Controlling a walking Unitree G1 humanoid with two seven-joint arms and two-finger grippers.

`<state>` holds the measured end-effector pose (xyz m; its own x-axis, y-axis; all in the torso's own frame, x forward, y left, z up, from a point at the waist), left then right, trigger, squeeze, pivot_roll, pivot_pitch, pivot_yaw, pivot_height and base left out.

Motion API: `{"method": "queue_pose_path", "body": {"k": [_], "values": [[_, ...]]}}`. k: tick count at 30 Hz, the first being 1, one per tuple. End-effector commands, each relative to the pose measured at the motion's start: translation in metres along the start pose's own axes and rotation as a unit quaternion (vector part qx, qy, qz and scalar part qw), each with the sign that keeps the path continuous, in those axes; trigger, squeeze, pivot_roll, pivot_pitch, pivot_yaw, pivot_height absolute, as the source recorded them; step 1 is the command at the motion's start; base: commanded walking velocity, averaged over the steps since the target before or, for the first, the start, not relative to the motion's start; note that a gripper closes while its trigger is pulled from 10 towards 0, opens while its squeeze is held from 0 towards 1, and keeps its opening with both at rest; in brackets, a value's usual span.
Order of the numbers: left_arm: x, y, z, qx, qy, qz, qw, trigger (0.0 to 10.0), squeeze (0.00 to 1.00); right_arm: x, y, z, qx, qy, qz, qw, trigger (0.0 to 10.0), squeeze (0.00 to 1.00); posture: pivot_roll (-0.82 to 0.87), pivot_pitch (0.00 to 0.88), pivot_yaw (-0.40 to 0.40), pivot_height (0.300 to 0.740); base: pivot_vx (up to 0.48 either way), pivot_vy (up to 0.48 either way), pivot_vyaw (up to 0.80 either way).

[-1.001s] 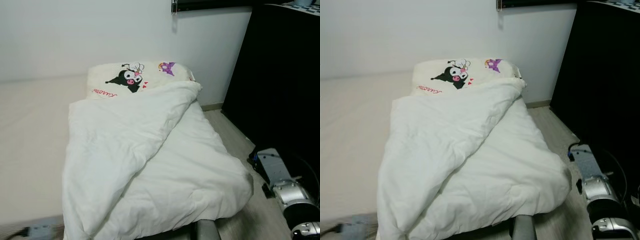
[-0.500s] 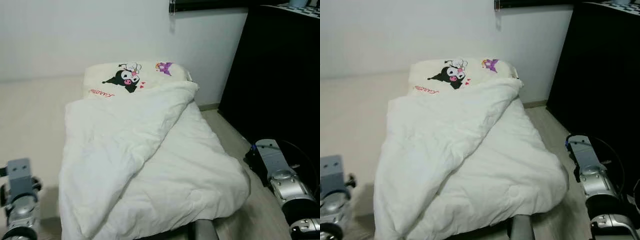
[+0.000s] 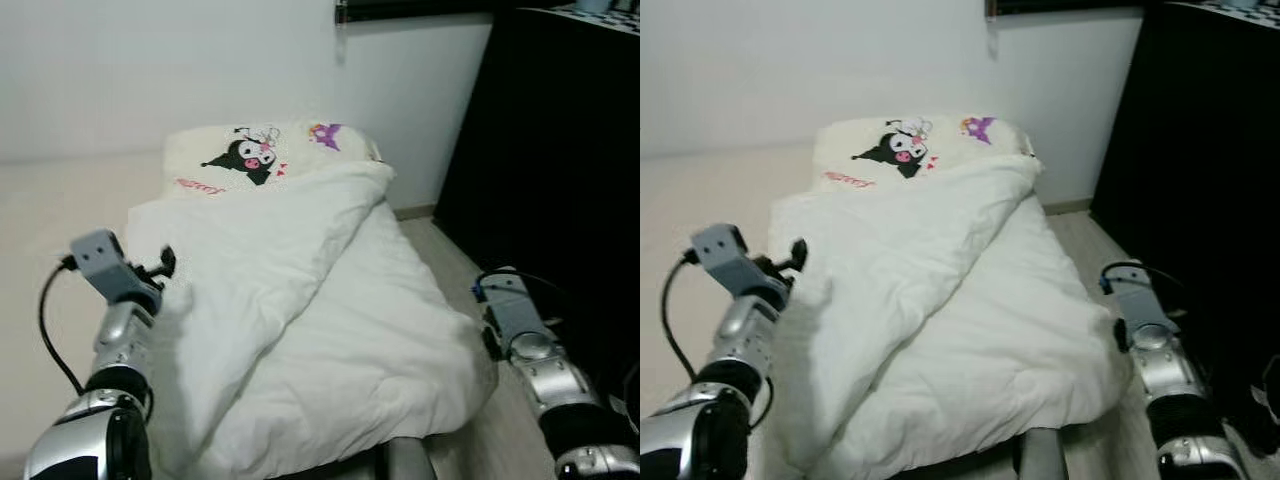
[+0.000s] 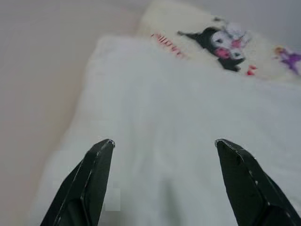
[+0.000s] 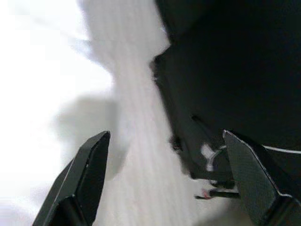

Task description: Clean up the room

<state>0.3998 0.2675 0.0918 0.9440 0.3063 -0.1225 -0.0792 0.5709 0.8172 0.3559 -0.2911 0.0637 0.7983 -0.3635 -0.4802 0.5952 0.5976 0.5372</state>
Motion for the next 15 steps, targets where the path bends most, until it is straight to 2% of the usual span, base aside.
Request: {"method": "queue_pose_path", "body": {"k": [1, 2, 5, 6, 8, 11, 12, 13, 15], "values": [[0.0, 0.001, -0.009, 0.001, 0.023, -0.002, 1.0, 10.0, 0.0, -0.003, 0.003, -0.009, 0.0, 0.015, 0.007, 1.0, 10.0, 0.65, -0.18, 0.105, 0.026, 0.56, 0.0, 0.0, 0.0], [0.0, 0.001, -0.009, 0.001, 0.023, -0.002, 1.0, 10.0, 0.0, -0.003, 0.003, -0.009, 0.0, 0.015, 0.007, 1.0, 10.0, 0.65, -0.18, 0.105, 0.026, 0.56, 0.0, 0.0, 0.0], [0.001, 0.014, -0.028, 0.012, 0.073, 0.01, 0.997, 10.0, 0.0, -0.015, 0.012, -0.031, 0.008, 0.045, 0.037, 0.998, 10.0, 0.64, -0.21, 0.151, 0.032, 0.56, 0.0, 0.0, 0.0], [0.001, 0.014, -0.028, 0.012, 0.073, 0.01, 0.997, 10.0, 0.0, -0.015, 0.012, -0.031, 0.008, 0.045, 0.037, 0.998, 10.0, 0.64, -0.21, 0.151, 0.032, 0.56, 0.0, 0.0, 0.0], [0.002, 0.025, -0.035, 0.005, 0.085, 0.02, 0.996, 10.0, 0.0, -0.023, 0.015, -0.043, 0.019, 0.063, 0.054, 0.996, 10.0, 0.63, -0.21, 0.175, 0.037, 0.56, 0.0, 0.0, 0.0], [0.003, 0.029, -0.036, 0.006, 0.084, 0.024, 0.996, 10.0, 0.0, -0.027, 0.016, -0.047, 0.022, 0.068, 0.061, 0.996, 10.0, 0.6, -0.22, 0.197, 0.04, 0.56, 0.0, 0.0, 0.0], [0.004, 0.034, -0.037, 0.003, 0.083, 0.028, 0.996, 10.0, 0.0, -0.035, 0.017, -0.055, 0.024, 0.076, 0.074, 0.994, 10.0, 0.42, -0.22, 0.214, 0.042, 0.56, 0.0, 0.0, 0.0], [0.004, 0.035, -0.038, 0.003, 0.083, 0.027, 0.996, 10.0, 0.0, -0.038, 0.017, -0.058, 0.026, 0.08, 0.079, 0.993, 10.0, 0.35, -0.23, 0.234, 0.042, 0.56, 0.0, 0.0, 0.0], [0.004, 0.035, -0.038, 0.003, 0.083, 0.026, 0.996, 10.0, 0.0, -0.041, 0.016, -0.06, 0.027, 0.082, 0.081, 0.993, 10.0, 0.35, -0.23, 0.234, 0.042, 0.56, 0.0, 0.0, 0.0]]}}
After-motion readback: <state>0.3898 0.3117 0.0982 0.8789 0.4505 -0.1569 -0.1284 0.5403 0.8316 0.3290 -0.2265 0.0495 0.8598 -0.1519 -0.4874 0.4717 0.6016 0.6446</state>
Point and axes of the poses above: a point about 5 cm out from each wrist's last joint towards the gripper, its own x axis pointing out of the wrist towards the gripper, its own y axis along the axis of the wrist's last joint, z = x × y, the point moved 5 cm from there along x, pointing out of the wrist towards the gripper, and after that the axes turned 14 degrees about -x, right-handed, at the moved point
